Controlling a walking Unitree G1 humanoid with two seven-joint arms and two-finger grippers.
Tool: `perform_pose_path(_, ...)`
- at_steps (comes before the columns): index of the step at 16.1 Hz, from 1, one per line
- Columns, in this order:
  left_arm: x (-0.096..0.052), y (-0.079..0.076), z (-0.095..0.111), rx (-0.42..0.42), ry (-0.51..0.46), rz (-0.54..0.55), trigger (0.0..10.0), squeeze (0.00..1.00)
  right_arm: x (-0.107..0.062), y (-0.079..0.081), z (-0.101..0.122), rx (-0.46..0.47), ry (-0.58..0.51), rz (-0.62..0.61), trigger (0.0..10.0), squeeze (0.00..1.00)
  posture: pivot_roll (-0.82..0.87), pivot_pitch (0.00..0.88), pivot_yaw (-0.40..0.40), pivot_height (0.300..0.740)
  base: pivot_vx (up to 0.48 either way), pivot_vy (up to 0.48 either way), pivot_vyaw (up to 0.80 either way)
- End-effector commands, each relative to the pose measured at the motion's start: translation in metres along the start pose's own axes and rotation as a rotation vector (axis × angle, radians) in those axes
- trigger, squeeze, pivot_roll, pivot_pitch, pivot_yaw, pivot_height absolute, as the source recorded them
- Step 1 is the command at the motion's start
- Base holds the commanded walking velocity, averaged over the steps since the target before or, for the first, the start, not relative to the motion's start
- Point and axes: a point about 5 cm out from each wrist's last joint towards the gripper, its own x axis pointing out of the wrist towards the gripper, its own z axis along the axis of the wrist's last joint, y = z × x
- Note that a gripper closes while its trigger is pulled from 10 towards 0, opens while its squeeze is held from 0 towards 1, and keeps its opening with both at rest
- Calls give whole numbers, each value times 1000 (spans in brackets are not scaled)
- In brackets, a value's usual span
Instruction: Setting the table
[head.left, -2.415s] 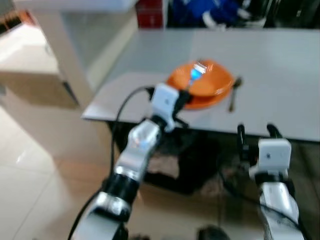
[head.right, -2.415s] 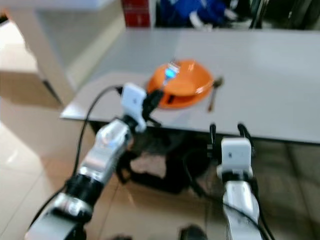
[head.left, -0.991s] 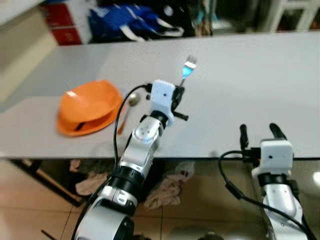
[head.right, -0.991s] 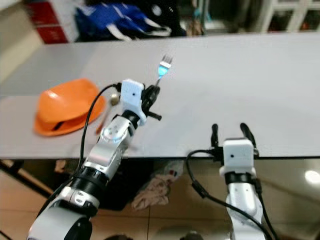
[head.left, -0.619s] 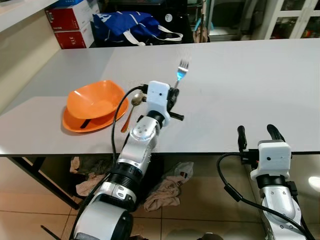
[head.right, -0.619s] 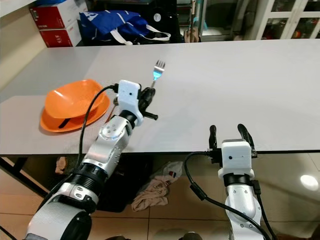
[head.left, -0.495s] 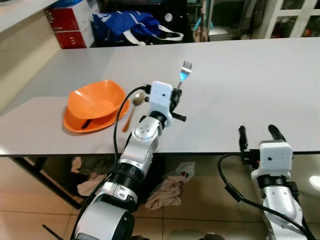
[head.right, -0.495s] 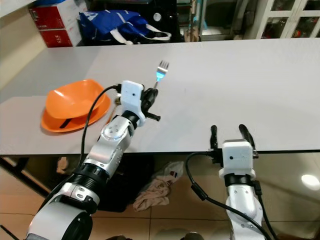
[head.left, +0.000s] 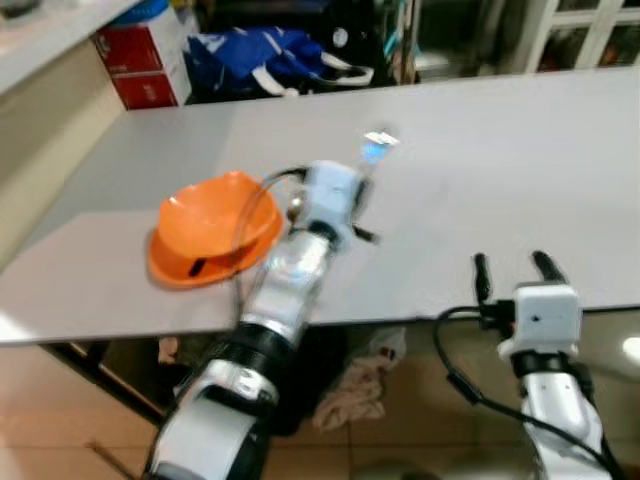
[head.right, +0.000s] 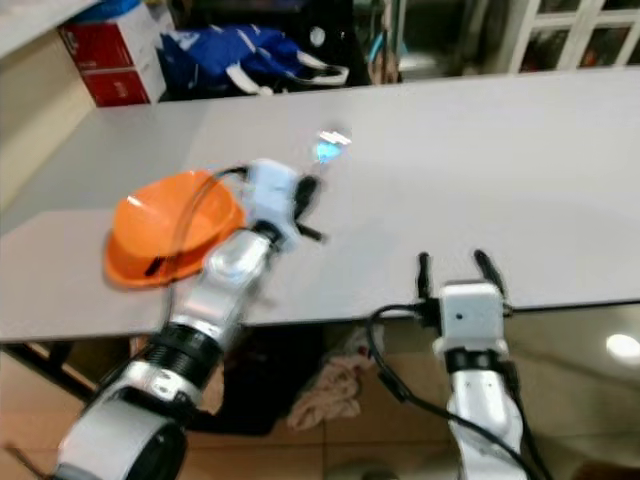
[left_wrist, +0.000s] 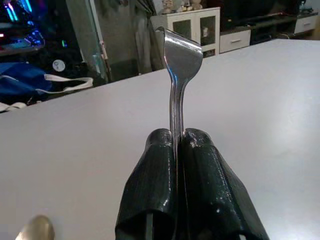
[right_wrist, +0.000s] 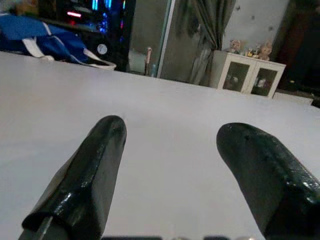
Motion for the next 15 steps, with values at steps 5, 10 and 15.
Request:
perform_pose_path(5,12,-10,-4,-178,85,90,0,0,0,6,1,7,5,16,10000,0,-138,0,110,710,0,0,0)
perform_pose_path(10,18,-23,-11,-278,179,62,0,0,-1,5,1,2,9,11,10000,0,-152,0,115,710,0,0,0)
perform_pose_path(15,21,-29,-14,-281,228,32,0,0,-2,5,1,3,10,10,10000,0,-154,0,121,710,0,0,0)
